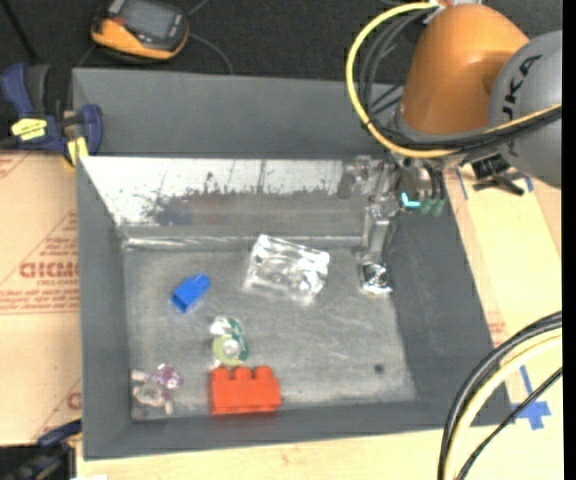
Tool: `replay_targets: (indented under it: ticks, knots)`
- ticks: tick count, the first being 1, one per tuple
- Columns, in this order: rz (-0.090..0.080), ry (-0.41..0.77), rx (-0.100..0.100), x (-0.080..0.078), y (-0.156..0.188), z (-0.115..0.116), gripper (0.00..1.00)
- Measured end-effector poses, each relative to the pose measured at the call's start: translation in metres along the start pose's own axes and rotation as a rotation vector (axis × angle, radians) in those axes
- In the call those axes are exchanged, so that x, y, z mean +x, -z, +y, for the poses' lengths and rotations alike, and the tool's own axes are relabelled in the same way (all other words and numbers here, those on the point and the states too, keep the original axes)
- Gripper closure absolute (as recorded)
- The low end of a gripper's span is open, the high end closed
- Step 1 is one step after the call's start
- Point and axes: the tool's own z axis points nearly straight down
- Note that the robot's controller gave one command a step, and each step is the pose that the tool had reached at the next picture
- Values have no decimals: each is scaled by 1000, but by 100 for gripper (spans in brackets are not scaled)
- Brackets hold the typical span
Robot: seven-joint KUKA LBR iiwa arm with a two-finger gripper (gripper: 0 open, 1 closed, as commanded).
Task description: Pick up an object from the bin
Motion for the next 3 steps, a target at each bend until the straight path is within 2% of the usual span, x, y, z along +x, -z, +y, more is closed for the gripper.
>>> replay_targets:
  ticks: [1,2,3]
  knots:
    - [1,0,-3,7,-85,51,0]
    - [-1,102,1,-2,-159,19,0]
    - [-10,102,1,-5,-154,20,100]
